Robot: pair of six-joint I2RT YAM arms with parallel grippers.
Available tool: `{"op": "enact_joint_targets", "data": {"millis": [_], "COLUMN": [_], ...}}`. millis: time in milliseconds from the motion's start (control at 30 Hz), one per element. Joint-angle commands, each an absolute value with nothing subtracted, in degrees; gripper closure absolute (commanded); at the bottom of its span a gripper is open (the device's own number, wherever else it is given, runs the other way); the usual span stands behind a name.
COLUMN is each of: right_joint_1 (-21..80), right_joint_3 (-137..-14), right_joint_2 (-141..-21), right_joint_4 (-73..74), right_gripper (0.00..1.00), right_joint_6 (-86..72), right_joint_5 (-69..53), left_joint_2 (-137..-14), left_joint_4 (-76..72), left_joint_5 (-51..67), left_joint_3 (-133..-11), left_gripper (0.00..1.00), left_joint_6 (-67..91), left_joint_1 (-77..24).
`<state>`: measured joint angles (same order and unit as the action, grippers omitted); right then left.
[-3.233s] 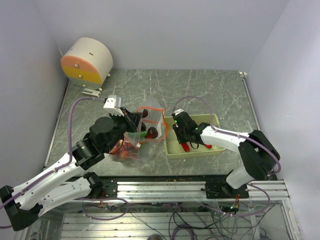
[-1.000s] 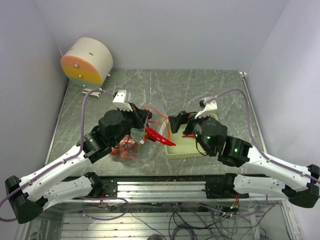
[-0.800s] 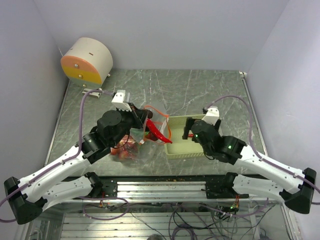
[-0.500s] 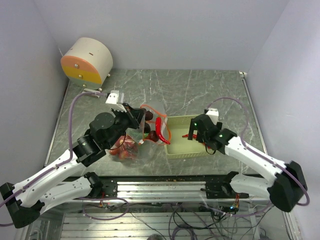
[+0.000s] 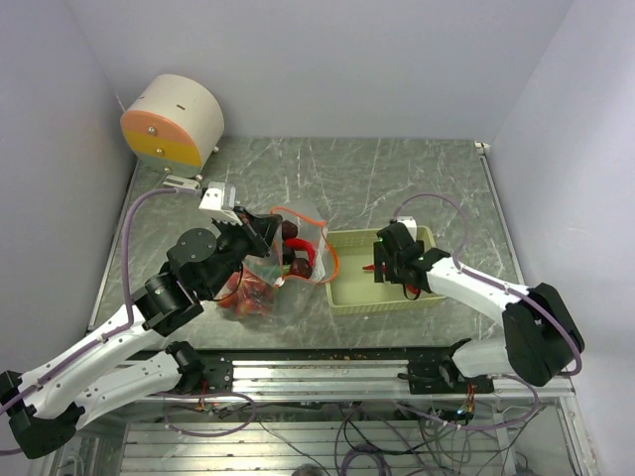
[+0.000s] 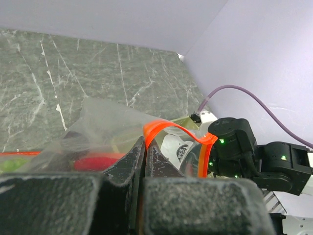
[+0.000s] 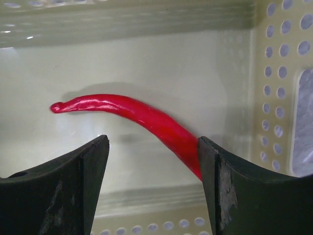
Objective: Place the food in the zip-top bag and seal the zipper
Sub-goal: Pick up the fake vegetable from the bin.
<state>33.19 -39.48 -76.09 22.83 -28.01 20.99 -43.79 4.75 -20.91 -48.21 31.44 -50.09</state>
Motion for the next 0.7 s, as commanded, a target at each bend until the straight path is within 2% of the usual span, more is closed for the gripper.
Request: {"op": "enact_joint_targets", "data": {"millis": [0,100,133,233,433,500,667], "right_joint_1": [31.83,31.73,31.73,31.73,31.73,31.71,31.98], "right_joint_3": [-38.96,-39.51,-39.3,-38.47,-37.49,-37.88,-39.91], "right_joint_2": [-80.14,-81.87,-81.92,-81.53,-77.47,-75.15,-63.82], "right_joint_4": [19.41,19.04,18.69,17.98,18.26,19.05,18.66], "right_gripper": [0.28,0.28,0.33,0.49,0.9,1.0,1.0], "right_joint_6": [-25.22,-24.89,-24.83,-24.78,-25.19,-25.47,-25.41], "right_joint_5": [21.04,18.32,17.09,14.56,13.66,14.29,9.5], "left_joint_2": [-43.41,-43.23,-43.2,-43.24,-44.35,-44.71,-45.06], "left_joint_4": [4.13,4.27,4.4,4.63,4.18,4.06,4.02], "left_joint_5": [-22.13,-22.51,-22.54,-22.84,-22.45,-22.25,-22.47], "left_joint_3": [-47.91,-47.94,-48.0,-48.16,-48.37,-48.35,-48.41], "left_gripper": [0.93,0.93,0.93,0.93,0.93,0.93,0.93], "left_joint_6": [30.67,30.67,30.6,30.59,30.89,31.01,31.41], "left_joint_1": [-50.18,-50.18,-50.13,-50.19,-50.18,-50.17,-50.18]}}
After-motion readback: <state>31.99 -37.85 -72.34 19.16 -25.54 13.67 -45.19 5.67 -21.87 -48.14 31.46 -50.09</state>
